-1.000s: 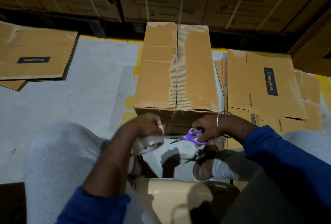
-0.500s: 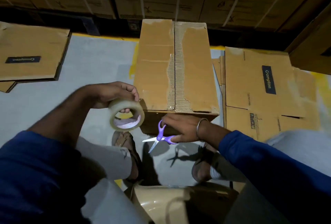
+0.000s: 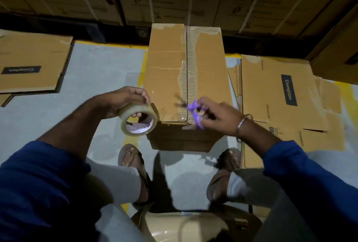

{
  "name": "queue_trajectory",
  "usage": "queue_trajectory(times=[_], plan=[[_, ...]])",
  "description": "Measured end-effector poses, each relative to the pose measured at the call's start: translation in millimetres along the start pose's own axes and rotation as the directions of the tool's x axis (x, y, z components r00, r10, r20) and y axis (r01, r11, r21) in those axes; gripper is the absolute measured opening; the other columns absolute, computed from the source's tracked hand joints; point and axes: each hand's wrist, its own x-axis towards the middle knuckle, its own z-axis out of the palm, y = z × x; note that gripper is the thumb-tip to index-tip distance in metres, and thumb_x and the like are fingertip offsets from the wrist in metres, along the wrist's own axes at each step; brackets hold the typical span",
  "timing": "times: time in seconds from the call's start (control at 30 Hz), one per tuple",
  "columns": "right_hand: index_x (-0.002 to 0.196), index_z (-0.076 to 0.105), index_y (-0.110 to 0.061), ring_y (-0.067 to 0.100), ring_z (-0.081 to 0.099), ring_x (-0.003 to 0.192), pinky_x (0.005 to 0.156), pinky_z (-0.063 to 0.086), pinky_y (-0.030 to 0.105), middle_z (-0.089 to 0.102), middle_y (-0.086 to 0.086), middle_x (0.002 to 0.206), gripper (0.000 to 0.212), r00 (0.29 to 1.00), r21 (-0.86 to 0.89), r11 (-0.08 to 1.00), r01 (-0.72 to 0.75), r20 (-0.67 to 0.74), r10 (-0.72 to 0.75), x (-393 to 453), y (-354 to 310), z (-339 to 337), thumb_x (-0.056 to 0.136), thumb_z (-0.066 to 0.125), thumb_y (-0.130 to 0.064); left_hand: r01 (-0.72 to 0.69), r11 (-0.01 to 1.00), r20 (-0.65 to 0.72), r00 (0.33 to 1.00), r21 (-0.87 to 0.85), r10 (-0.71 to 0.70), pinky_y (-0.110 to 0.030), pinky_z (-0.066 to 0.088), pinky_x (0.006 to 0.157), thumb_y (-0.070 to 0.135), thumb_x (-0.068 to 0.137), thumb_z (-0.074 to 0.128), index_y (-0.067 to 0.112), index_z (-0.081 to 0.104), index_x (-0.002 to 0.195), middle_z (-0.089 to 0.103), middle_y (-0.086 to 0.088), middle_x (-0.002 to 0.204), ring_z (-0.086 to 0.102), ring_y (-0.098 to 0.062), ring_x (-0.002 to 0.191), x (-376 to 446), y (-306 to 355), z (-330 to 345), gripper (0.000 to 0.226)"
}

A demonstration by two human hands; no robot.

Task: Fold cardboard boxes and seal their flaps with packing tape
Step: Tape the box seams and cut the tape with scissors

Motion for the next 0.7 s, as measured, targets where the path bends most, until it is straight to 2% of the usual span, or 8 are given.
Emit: queue_trajectory(times=[0.07, 0.13, 0.2, 0.33, 0.43, 0.5, 0.63, 0.7], plan=[[0.122, 0.048, -0.039, 0.011, 0.070, 0.077, 0.069, 0.059, 0.040, 0.072, -0.008, 0.092, 0.033, 0.951, 0.072, 0.992, -0.104, -0.283, 0.121, -4, 16, -21, 0.094, 0.062, -0.048, -0.023, 0.999, -0.028, 0.999, -0.023, 0.023, -0.024, 0.049, 0.044, -0.001, 0.102, 0.049, -0.001, 0.060, 0.097, 0.062, -0.022, 0.081, 0.059, -0.021, 0.052, 6, 1, -1, 0.012], [0.128, 0.049, -0.029, 0.016, 0.065, 0.087, 0.070, 0.053, 0.034, 0.066, -0.006, 0.103, 0.042, 0.852, 0.159, 0.965, -0.210, -0.455, 0.260, 0, 37, -30, 0.094, 0.068, -0.046, -0.025, 0.999, -0.057, 0.998, -0.040, 0.023, -0.023, 0.047, 0.042, 0.001, 0.103, 0.049, 0.001, 0.061, 0.095, 0.062, -0.019, 0.077, 0.058, -0.018, 0.050, 15, 0, -4, 0.015], [0.131, 0.050, -0.025, 0.020, 0.059, 0.097, 0.067, 0.045, 0.027, 0.061, -0.002, 0.112, 0.047, 0.792, 0.256, 0.918, -0.304, -0.468, 0.392, 9, 57, -26, 0.093, 0.071, -0.046, -0.009, 0.997, -0.070, 0.998, -0.078, 0.004, -0.020, 0.046, 0.041, 0.006, 0.101, 0.054, 0.003, 0.063, 0.093, 0.059, -0.017, 0.075, 0.056, -0.014, 0.048, 23, 0, -7, 0.012], [0.130, 0.051, -0.028, 0.023, 0.066, 0.094, 0.068, 0.052, 0.032, 0.063, -0.001, 0.108, 0.050, 0.806, 0.426, 0.860, -0.279, -0.383, 0.451, 34, 69, -4, 0.091, 0.070, -0.053, 0.046, 0.986, -0.076, 0.995, -0.163, -0.059, -0.017, 0.043, 0.041, 0.019, 0.083, 0.066, 0.006, 0.068, 0.089, 0.053, -0.013, 0.072, 0.050, -0.012, 0.047, 36, -1, -15, 0.015], [0.131, 0.052, -0.032, 0.022, 0.063, 0.101, 0.072, 0.051, 0.034, 0.060, 0.003, 0.118, 0.064, 0.781, 0.410, 0.870, -0.273, -0.433, 0.449, 50, 72, 6, 0.080, 0.066, -0.067, 0.044, 0.982, -0.087, 0.994, -0.183, -0.060, -0.019, 0.041, 0.047, 0.022, 0.081, 0.069, 0.007, 0.070, 0.090, 0.051, -0.013, 0.078, 0.045, -0.017, 0.050, 44, -5, -20, 0.017], [0.129, 0.053, -0.036, 0.020, 0.062, 0.101, 0.077, 0.056, 0.041, 0.059, 0.004, 0.120, 0.065, 0.769, 0.404, 0.869, -0.286, -0.444, 0.460, 56, 75, 9, 0.076, 0.065, -0.072, 0.021, 0.979, -0.105, 0.994, -0.202, -0.043, -0.020, 0.041, 0.045, 0.024, 0.074, 0.076, 0.007, 0.071, 0.089, 0.052, -0.012, 0.072, 0.045, -0.015, 0.044, 48, -6, -19, 0.024], [0.127, 0.055, -0.031, 0.018, 0.054, 0.100, 0.080, 0.051, 0.036, 0.050, 0.004, 0.125, 0.054, 0.745, 0.284, 0.890, -0.356, -0.489, 0.454, 61, 76, 9, 0.084, 0.069, -0.061, -0.046, 0.974, -0.092, 0.995, -0.220, 0.026, -0.019, 0.039, 0.042, 0.029, 0.059, 0.088, 0.005, 0.070, 0.088, 0.056, -0.009, 0.063, 0.044, -0.012, 0.039, 52, -5, -13, 0.041], [0.125, 0.054, -0.033, 0.021, 0.053, 0.103, 0.082, 0.049, 0.035, 0.045, 0.004, 0.126, 0.051, 0.745, 0.248, 0.886, -0.392, -0.479, 0.464, 62, 73, 11, 0.085, 0.070, -0.059, -0.076, 0.974, -0.112, 0.992, -0.214, 0.053, -0.019, 0.038, 0.040, 0.029, 0.064, 0.088, 0.006, 0.070, 0.088, 0.058, -0.010, 0.067, 0.045, -0.012, 0.041, 55, -5, -11, 0.038]])
